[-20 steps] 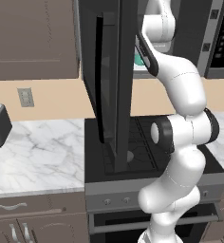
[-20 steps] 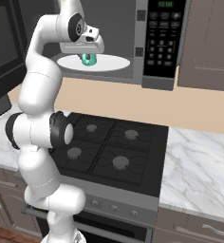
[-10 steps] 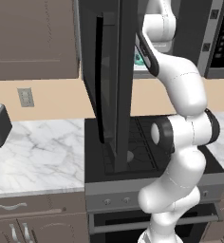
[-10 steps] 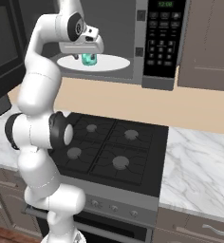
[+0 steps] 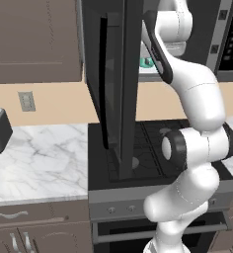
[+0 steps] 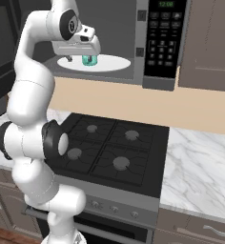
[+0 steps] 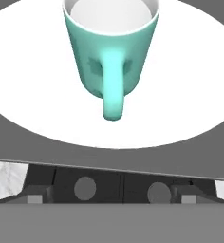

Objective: Pick the mug from the counter and place it inside the microwave. Then close the microwave.

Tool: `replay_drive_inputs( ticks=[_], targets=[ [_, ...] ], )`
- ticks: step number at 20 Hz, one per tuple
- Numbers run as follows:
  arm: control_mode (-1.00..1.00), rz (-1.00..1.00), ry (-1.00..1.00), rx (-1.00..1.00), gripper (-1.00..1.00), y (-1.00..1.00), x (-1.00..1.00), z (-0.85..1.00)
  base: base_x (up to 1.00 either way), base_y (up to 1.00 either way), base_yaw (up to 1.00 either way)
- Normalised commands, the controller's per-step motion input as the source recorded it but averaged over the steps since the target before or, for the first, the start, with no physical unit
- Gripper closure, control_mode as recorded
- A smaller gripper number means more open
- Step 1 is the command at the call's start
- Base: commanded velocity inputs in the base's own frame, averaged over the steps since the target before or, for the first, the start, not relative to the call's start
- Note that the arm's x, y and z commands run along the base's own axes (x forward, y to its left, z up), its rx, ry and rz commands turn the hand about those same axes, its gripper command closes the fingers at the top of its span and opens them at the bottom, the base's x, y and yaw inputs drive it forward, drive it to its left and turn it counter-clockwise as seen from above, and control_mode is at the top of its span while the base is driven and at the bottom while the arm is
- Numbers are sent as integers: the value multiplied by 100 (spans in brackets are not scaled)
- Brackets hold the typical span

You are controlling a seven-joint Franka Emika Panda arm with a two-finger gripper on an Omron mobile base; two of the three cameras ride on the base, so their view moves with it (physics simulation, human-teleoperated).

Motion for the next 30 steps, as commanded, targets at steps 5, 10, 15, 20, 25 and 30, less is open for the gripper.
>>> replay_drive_inputs(
  ticks=[5, 10, 15, 20, 25, 30],
  targets=[
    [-100, 0, -6, 0, -100, 0, -59, -8, 0, 0, 0],
    [-100, 0, -9, 0, -100, 0, -57, -15, 0, 0, 0],
    [-100, 0, -11, 0, -100, 0, -49, -23, 0, 0, 0],
    [-100, 0, -14, 0, -100, 0, -38, -21, 0, 0, 0],
    [-100, 0, -17, 0, -100, 0, -26, -15, 0, 0, 0],
    [-100, 0, -23, 0, -100, 0, -30, 1, 0, 0, 0]
  ],
)
